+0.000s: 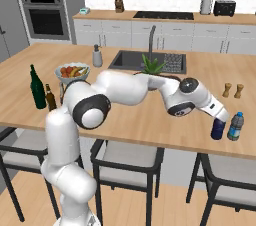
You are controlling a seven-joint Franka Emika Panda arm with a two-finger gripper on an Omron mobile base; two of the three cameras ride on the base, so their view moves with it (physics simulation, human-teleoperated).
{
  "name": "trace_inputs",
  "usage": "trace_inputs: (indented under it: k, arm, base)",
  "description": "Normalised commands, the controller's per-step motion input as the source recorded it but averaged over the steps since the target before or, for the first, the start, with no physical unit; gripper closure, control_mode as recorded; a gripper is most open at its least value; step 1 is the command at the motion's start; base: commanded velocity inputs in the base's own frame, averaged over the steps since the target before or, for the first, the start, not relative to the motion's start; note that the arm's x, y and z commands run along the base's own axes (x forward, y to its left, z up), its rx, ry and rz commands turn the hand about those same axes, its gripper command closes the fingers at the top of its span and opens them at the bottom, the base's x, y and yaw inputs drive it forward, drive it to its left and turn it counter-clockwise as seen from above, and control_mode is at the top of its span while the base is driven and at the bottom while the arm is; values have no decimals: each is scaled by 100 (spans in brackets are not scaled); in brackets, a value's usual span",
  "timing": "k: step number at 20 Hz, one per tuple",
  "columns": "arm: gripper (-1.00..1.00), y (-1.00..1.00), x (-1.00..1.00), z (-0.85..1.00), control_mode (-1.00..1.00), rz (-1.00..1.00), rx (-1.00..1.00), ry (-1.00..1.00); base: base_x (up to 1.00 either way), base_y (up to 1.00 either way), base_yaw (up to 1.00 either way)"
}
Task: Move the plastic bottles in the middle to the plastics group, and the glass bottles in the middle to the glass group.
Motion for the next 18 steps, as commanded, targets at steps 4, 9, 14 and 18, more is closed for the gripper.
trace_inputs:
  k: [4, 9, 14, 18]
  arm:
    - [-100, 81, -34, 38, -100, 36, -22, 0]
    - [-100, 98, -13, 36, -100, 25, -18, 3]
    - [-100, 89, -11, 31, -100, 18, -5, 11]
    - [-100, 81, -7, 45, -100, 9, 0, 10]
  base:
    - [0, 0, 0]
    - [0, 0, 0]
    - [0, 0, 0]
    - [0, 0, 0]
